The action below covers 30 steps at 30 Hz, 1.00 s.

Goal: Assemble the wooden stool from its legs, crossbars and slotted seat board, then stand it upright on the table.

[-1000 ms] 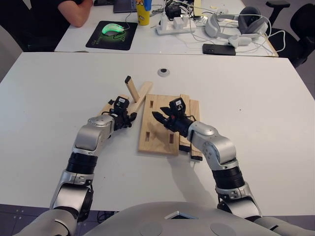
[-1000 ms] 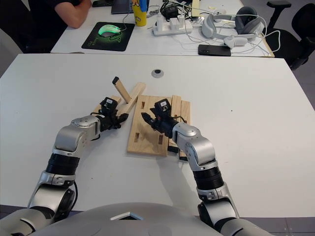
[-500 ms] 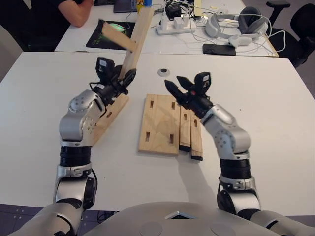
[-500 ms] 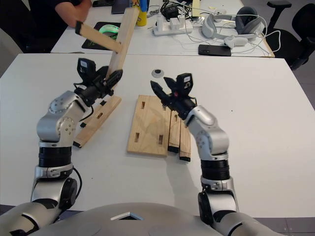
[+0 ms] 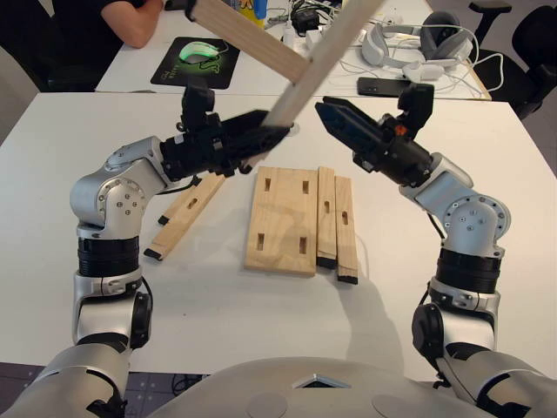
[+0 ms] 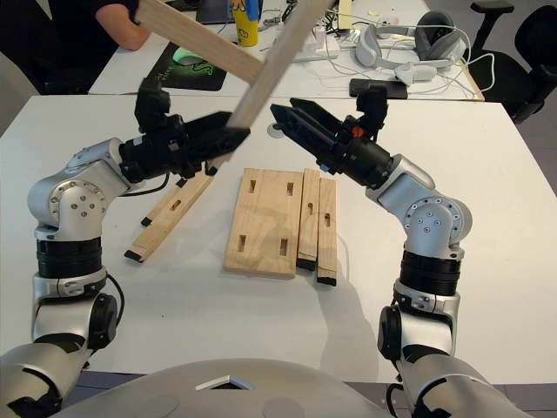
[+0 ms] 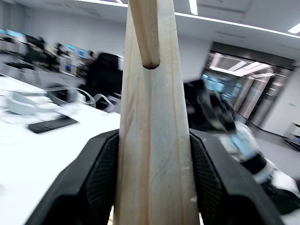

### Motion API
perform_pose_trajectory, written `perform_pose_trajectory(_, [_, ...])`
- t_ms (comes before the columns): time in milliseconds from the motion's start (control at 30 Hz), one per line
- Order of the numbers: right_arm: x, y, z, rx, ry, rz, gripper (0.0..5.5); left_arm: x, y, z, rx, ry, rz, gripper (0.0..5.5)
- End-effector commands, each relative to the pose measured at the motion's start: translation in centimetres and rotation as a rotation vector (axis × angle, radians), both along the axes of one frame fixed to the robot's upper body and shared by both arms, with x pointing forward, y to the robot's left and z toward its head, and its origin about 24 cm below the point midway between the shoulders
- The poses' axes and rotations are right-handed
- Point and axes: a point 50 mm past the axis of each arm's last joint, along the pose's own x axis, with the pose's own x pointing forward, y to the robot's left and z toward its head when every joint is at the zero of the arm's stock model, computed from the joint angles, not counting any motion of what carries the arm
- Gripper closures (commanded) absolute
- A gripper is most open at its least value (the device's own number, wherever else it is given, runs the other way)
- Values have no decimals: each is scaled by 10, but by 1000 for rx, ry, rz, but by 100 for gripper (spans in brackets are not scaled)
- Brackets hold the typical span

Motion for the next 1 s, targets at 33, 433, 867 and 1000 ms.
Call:
perform_pose_trajectory(33, [0, -3, 12, 75, 3, 38, 10, -5, 0, -4, 52, 28, -71, 343])
perform_pose_trajectory(433, [-9, -8, 19, 170, 40, 118, 73, -13, 12, -19, 85, 126, -129, 343])
perform_pose_trajectory(867, [-18, -4, 15, 160, 47, 214, 276, -19, 13, -11, -35, 238, -213, 343])
perform_pose_trajectory(1000, [-20, -3, 16, 160, 46, 235, 334, -23, 13, -12, -45, 273, -244, 343])
